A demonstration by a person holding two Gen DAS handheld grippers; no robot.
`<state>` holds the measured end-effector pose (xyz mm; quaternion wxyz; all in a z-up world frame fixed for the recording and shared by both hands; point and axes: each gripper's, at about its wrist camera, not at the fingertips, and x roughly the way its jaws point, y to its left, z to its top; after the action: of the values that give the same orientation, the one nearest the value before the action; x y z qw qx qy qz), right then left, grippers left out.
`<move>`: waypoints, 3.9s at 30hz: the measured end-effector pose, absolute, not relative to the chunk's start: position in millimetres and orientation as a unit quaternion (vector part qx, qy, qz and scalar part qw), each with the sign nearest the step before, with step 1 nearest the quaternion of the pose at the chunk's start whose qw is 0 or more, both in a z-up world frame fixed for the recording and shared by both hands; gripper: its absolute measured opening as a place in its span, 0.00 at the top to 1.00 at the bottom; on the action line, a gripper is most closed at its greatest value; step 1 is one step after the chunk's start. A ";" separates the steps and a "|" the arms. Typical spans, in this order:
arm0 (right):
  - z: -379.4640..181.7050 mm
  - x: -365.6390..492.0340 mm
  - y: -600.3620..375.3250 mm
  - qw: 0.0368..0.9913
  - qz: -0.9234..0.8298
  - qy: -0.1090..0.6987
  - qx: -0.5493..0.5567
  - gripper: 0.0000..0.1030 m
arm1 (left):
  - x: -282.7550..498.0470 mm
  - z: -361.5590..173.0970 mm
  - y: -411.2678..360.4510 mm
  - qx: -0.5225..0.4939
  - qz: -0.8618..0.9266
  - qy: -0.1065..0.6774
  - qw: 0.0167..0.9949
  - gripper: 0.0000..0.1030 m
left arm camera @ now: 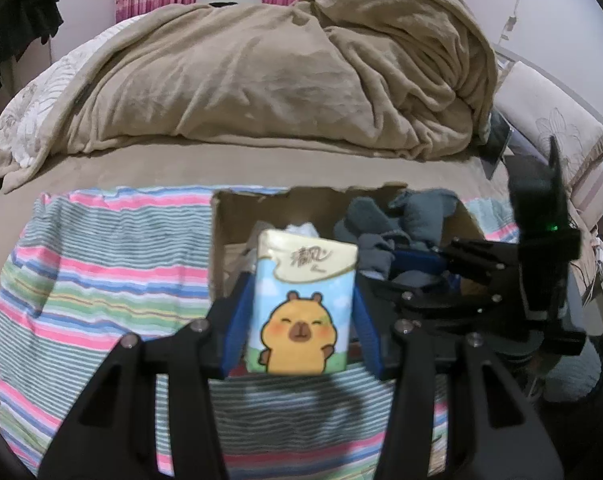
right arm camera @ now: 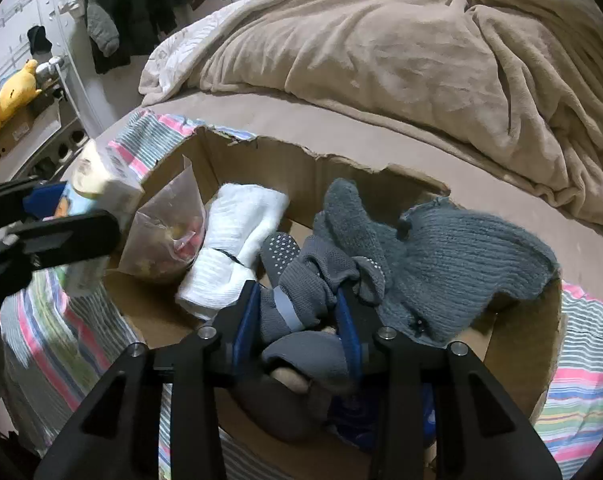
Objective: Organize objects
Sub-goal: 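Open both tools to release the tissue pack and gloves into the box, then move the right tool down to the clear cotton swab bag and grasp it, then lift the cotton swab bag with the right tool and carry it over the box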
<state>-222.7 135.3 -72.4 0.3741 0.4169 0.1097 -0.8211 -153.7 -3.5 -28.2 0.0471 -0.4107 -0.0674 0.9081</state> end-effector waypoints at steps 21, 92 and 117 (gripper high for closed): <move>-24.6 -196.8 212.5 0.336 -0.865 0.051 0.369 0.41 | -172.5 -25.3 21.6 -0.418 0.903 -0.071 0.067 0.52; -118.8 -40.4 198.9 0.303 -0.804 0.062 0.508 0.13 | 17.4 -81.0 0.4 -0.473 0.874 -0.089 0.069 0.36; -96.9 -46.7 190.6 0.322 -0.814 0.085 0.475 0.42 | -3.2 -75.1 0.7 -0.466 0.878 -0.082 0.067 0.36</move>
<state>-46.7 190.6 -96.9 0.3225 0.4754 0.0853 -0.8141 -3.2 0.7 -75.1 0.0670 -0.4661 -0.0821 0.8784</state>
